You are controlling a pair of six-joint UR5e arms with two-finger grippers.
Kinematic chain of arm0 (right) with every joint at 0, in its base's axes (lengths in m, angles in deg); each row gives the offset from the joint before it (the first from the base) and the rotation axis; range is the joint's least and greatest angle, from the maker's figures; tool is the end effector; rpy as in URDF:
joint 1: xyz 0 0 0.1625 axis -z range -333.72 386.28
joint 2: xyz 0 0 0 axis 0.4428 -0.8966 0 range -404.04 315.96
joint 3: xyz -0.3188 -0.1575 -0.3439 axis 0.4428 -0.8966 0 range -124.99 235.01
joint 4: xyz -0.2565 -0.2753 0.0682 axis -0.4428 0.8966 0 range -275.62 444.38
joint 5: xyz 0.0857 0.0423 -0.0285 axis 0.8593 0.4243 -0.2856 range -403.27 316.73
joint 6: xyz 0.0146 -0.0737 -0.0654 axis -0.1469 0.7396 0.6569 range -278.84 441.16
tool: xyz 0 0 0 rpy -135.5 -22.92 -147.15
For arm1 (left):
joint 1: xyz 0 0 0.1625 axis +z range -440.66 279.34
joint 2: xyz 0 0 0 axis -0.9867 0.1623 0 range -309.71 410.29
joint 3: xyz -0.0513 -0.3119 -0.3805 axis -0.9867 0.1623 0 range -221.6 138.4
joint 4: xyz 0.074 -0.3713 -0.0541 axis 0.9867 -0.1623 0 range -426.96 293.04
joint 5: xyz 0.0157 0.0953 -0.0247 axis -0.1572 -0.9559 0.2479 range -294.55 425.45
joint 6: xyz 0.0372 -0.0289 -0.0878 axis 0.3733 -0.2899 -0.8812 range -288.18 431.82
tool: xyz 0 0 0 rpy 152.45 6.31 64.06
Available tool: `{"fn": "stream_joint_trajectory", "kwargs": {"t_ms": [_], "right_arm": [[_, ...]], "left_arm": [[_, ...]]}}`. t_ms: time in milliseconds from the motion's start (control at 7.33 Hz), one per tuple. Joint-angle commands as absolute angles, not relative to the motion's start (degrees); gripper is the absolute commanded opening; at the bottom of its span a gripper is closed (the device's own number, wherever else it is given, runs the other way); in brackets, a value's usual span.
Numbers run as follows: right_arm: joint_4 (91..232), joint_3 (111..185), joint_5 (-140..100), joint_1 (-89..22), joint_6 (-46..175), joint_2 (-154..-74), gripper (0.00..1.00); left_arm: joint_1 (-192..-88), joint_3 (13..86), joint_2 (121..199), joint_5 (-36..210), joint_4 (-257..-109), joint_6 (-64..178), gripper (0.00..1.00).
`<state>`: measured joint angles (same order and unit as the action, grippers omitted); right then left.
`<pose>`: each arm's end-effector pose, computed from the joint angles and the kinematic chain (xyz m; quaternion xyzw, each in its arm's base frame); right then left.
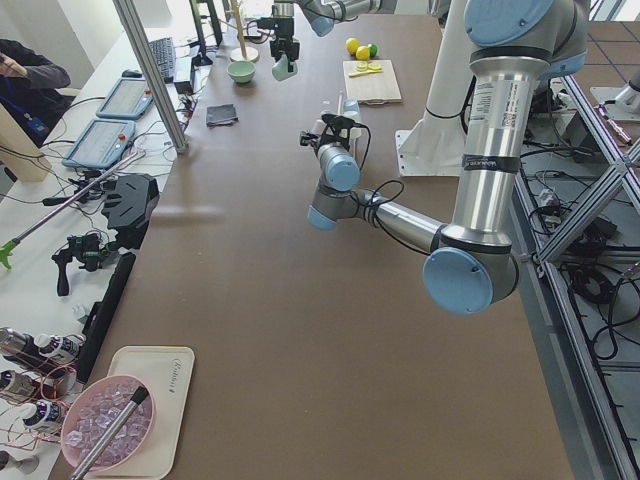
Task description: Place cup on cup holder
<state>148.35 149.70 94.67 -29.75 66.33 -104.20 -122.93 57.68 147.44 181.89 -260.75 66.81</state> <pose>-0.3131 -0.5711 0.3344 0.2746 -0.5098 -0.3332 0.7441 0.2601 -0.3566 0.4208 0.7057 0.4769 0.3613 0.3796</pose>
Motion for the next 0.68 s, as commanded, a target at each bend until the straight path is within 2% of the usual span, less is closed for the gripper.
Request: {"fn": "stream_joint_trajectory", "kwargs": {"t_ms": [0, 273, 545], "right_arm": [[133.74, 149.50, 94.37, -30.50, 63.69, -108.80, 0.59], [122.14, 147.84, 91.22, -30.41, 59.72, -109.69, 0.59], [109.31, 144.50, 87.70, -29.01, 57.79, -109.26, 0.57]], "left_arm": [[-113.84, 57.37, 151.08, 175.01, -269.78, 59.98, 0.57], [-107.32, 55.62, 155.73, 169.99, -270.69, 59.69, 0.57], [-105.80, 49.57, 161.87, 167.58, -270.52, 60.21, 0.57]]}}
